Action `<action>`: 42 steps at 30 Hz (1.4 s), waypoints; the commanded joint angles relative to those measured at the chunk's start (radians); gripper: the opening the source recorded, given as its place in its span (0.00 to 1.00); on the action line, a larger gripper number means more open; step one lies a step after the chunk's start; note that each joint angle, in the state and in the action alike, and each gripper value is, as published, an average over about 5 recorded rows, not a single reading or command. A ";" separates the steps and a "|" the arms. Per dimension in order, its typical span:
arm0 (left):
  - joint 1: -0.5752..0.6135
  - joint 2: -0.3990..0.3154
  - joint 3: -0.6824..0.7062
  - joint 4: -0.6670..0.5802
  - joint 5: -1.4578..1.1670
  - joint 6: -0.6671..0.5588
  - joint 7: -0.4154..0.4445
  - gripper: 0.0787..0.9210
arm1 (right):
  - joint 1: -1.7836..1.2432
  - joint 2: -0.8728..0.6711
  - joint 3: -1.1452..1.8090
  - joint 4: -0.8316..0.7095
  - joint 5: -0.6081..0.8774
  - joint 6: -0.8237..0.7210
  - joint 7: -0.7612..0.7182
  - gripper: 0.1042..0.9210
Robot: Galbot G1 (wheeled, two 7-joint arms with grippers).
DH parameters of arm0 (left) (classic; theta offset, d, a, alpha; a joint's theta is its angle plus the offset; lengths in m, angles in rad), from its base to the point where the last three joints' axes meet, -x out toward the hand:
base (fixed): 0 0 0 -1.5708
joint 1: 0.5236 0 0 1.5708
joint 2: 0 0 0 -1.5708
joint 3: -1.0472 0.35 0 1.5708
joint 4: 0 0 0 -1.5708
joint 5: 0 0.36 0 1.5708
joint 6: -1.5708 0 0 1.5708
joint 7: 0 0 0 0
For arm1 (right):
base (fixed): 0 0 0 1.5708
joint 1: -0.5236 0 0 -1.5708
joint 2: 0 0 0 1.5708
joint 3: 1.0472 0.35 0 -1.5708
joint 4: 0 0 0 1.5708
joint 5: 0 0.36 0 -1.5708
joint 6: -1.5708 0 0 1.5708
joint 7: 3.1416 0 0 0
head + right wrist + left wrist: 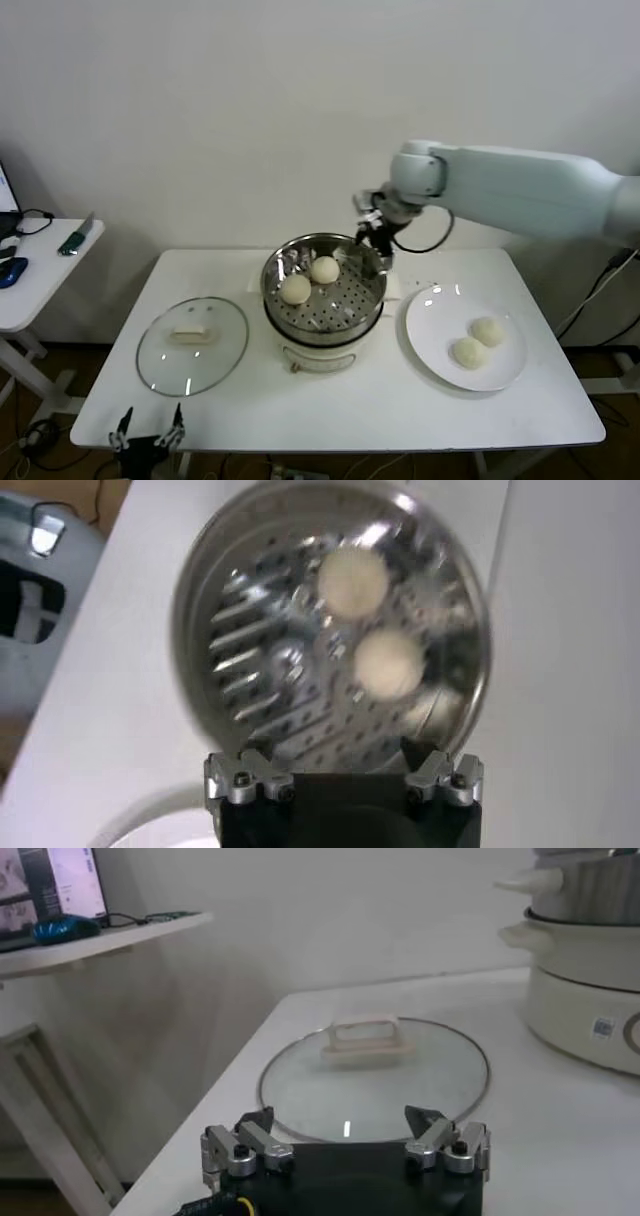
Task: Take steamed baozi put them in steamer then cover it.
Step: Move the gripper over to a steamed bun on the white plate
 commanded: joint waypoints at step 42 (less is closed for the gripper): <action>0.007 0.002 0.008 0.010 0.000 0.007 -0.002 0.88 | -0.565 -0.348 0.222 -0.075 -0.418 -0.003 0.019 0.88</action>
